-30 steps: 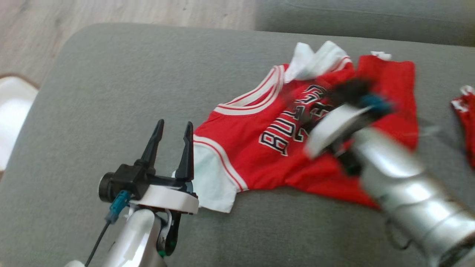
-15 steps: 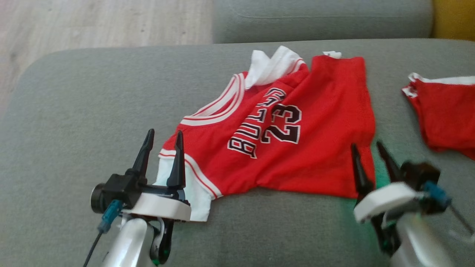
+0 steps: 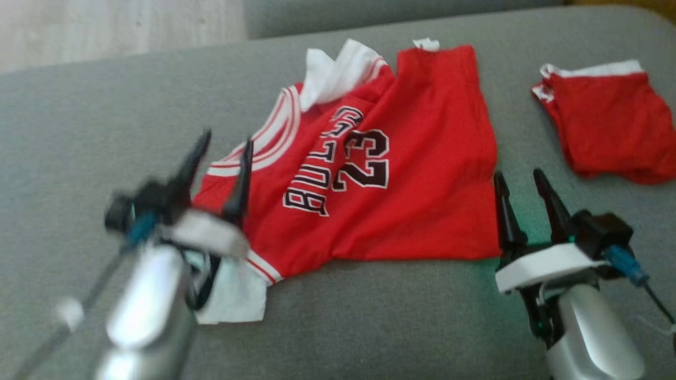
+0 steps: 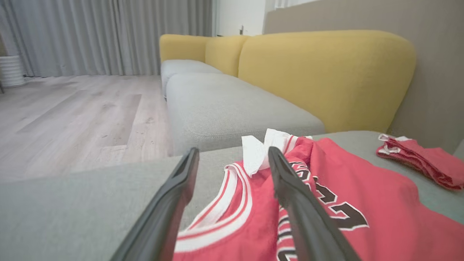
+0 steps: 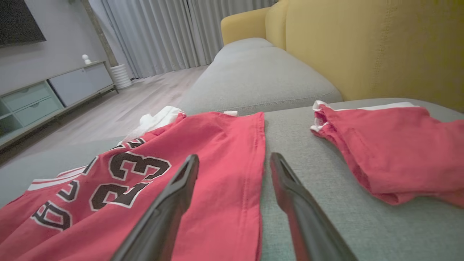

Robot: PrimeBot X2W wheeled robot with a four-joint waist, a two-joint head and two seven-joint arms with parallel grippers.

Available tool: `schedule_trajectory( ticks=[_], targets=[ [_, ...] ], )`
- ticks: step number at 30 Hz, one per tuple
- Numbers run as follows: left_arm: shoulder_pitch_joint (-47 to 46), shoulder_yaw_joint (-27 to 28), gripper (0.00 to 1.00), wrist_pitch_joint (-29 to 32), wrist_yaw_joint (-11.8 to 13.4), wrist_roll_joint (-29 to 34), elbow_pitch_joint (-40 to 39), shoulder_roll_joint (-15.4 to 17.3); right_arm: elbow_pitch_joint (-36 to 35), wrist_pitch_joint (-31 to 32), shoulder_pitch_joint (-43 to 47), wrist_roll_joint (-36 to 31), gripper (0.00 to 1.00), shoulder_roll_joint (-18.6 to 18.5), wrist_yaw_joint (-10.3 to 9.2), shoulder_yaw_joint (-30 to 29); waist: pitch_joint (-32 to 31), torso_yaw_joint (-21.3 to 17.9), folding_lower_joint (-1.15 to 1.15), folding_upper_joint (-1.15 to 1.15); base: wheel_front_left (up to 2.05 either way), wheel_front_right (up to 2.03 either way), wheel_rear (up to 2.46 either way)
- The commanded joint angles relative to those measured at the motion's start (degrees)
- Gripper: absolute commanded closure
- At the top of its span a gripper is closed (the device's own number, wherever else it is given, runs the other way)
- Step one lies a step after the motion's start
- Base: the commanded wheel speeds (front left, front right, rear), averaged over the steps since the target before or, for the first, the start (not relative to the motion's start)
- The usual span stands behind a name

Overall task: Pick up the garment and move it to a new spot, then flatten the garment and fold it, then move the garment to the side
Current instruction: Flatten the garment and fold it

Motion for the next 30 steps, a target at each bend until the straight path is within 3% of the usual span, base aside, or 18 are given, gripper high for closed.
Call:
schedule_trajectory(
  ticks=[1, 4, 9, 14, 23, 30],
  targets=[
    [-7.8, 0.4, 0.0, 2.9, -0.9, 0.1, -0.7, 2.6, -3.0, 0.4, -3.0, -0.7, 0.0, 0.4, -0.04, 1.1, 3.4, -2.7, 0.0, 0.0, 0.0, 0.0, 0.0],
    [-16.2, -3.0, 0.0, 10.6, -1.6, -3.3, 2.5, 5.5, -4.8, 0.8, -4.3, -0.6, 0.0, 0.4, -0.04, 1.5, 6.0, -4.6, 0.0, 0.0, 0.0, 0.0, 0.0],
    [-28.4, -14.7, 0.0, 23.8, -1.7, -15.4, 5.3, 13.3, -6.7, 0.8, -6.8, 0.8, 0.0, 0.4, -0.04, 3.1, 10.1, -8.2, 0.0, 0.0, 0.0, 0.0, 0.0],
    [-35.8, -24.6, 0.0, 31.7, -1.7, -25.4, 6.2, 20.4, -7.6, 0.2, -8.5, 2.4, 0.0, 0.4, -0.04, 4.9, 13.0, -11.1, 0.0, 0.0, 0.0, 0.0, 0.0],
    [-42.9, -36.7, 0.0, 35.1, -1.7, -33.1, 7.9, 27.7, -7.8, -0.9, -10.2, 4.1, 0.0, 0.4, -0.04, 7.2, 16.6, -14.6, 0.0, 0.0, 0.0, 0.0, 0.0],
    [-46.0, -41.5, 0.0, 35.2, -1.7, -35.0, 13.2, 29.2, -7.7, -1.3, -11.2, 4.6, 0.0, 0.4, -0.04, 8.4, 17.8, -16.0, 0.0, 0.0, 0.0, 0.0, 0.0]
  ],
)
